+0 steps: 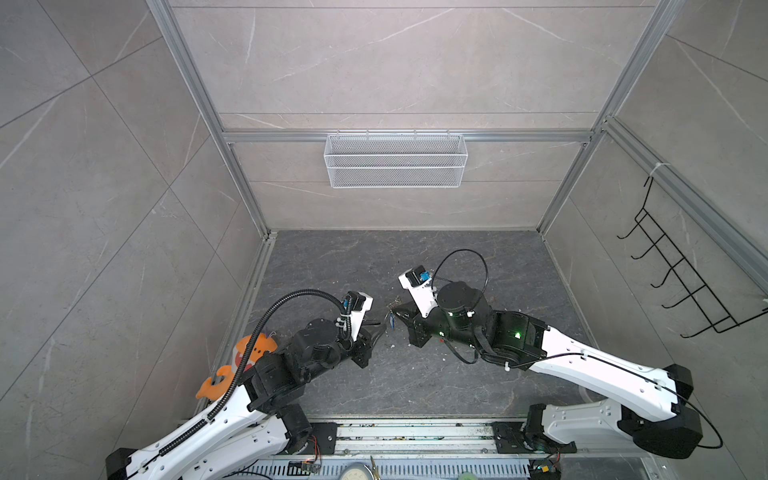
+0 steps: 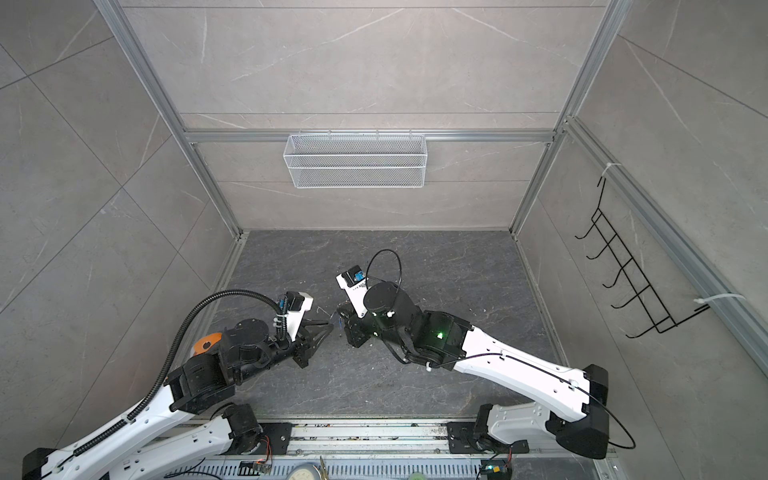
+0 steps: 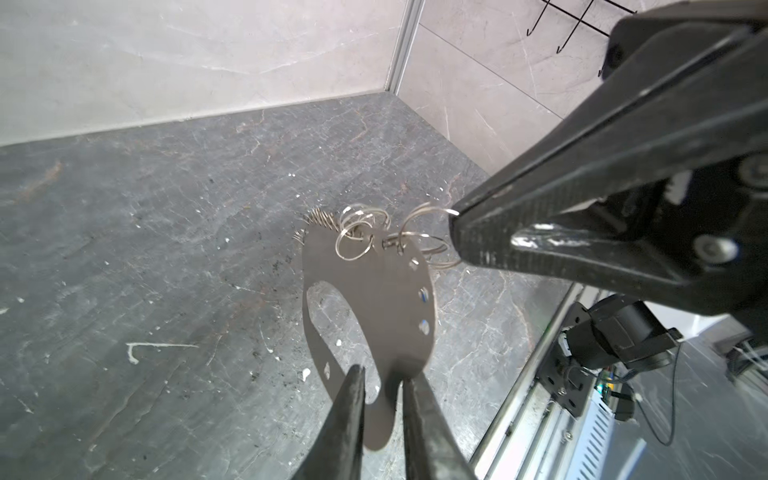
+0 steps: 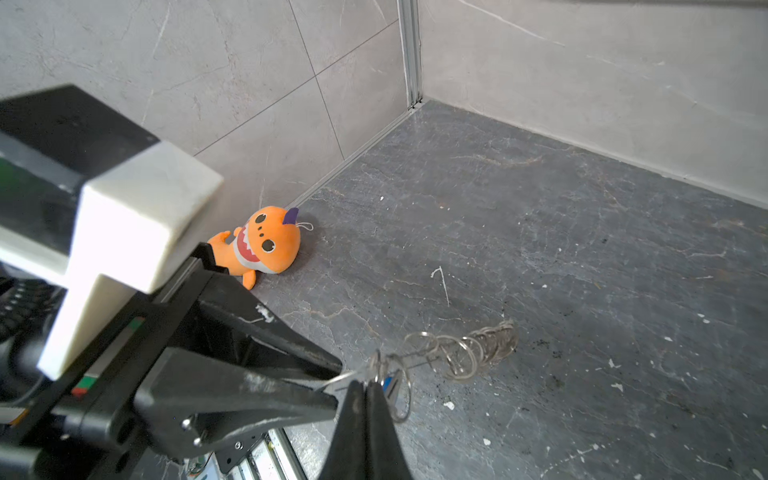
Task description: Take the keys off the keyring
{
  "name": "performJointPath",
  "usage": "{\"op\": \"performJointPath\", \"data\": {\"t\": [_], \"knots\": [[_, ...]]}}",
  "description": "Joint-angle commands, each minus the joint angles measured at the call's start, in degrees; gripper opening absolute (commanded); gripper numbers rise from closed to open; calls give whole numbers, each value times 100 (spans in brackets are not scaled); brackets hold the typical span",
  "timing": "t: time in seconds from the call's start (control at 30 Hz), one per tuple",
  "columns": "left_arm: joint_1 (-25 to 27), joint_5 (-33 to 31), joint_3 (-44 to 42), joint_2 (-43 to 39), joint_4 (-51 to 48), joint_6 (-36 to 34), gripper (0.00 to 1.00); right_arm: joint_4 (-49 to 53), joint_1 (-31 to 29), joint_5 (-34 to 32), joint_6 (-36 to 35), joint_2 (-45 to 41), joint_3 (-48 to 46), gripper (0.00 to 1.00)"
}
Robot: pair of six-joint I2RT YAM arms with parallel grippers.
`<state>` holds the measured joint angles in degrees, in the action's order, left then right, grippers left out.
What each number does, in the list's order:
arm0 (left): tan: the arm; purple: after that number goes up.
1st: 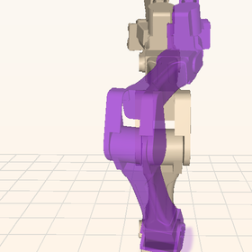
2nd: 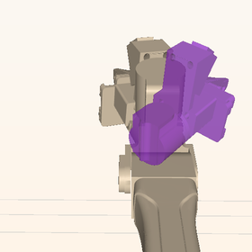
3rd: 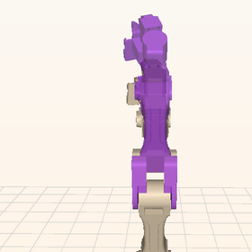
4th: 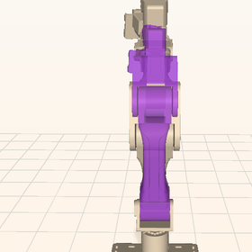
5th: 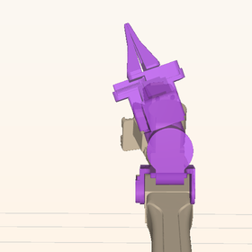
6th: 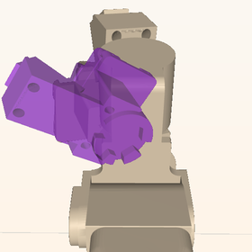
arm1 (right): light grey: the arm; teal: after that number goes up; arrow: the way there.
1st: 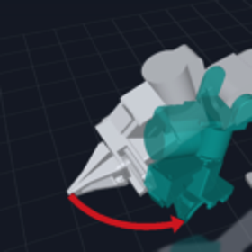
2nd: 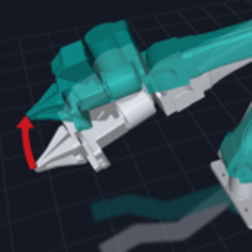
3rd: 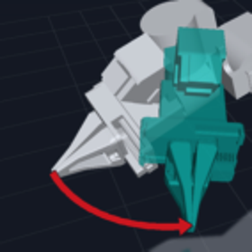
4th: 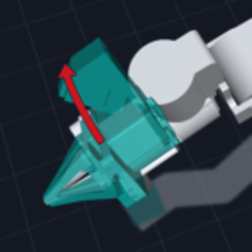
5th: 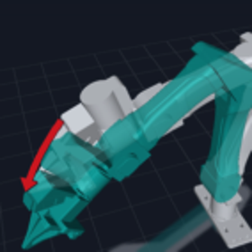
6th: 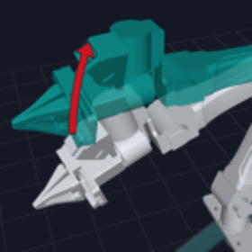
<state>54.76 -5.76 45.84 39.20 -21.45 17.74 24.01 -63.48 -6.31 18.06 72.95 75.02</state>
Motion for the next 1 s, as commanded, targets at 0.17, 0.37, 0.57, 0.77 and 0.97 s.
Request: {"op": "performJointPath", "data": {"t": [0.17, 0.37, 0.57, 0.77, 0.97], "knots": [[-1, -128, -131, -259, 581, -238, 4, 718, 485, 1076, 538, 65, 302, 0], [-1, 4, -168, -82, 817, -288, 0, 1036, 843, 1757, 842, 183, 437, 0], [30, 83, -55, 21, 779, -376, 0, 1544, 1123, 2134, 1098, 287, 658, 0], [200, -102, 82, 214, 602, -401, 0, 1775, 1348, 2562, 1376, 376, 628, 0], [254, -22, 182, 290, 590, -400, 0, 1777, 1426, 2788, 1665, 495, 639, 0]]}}
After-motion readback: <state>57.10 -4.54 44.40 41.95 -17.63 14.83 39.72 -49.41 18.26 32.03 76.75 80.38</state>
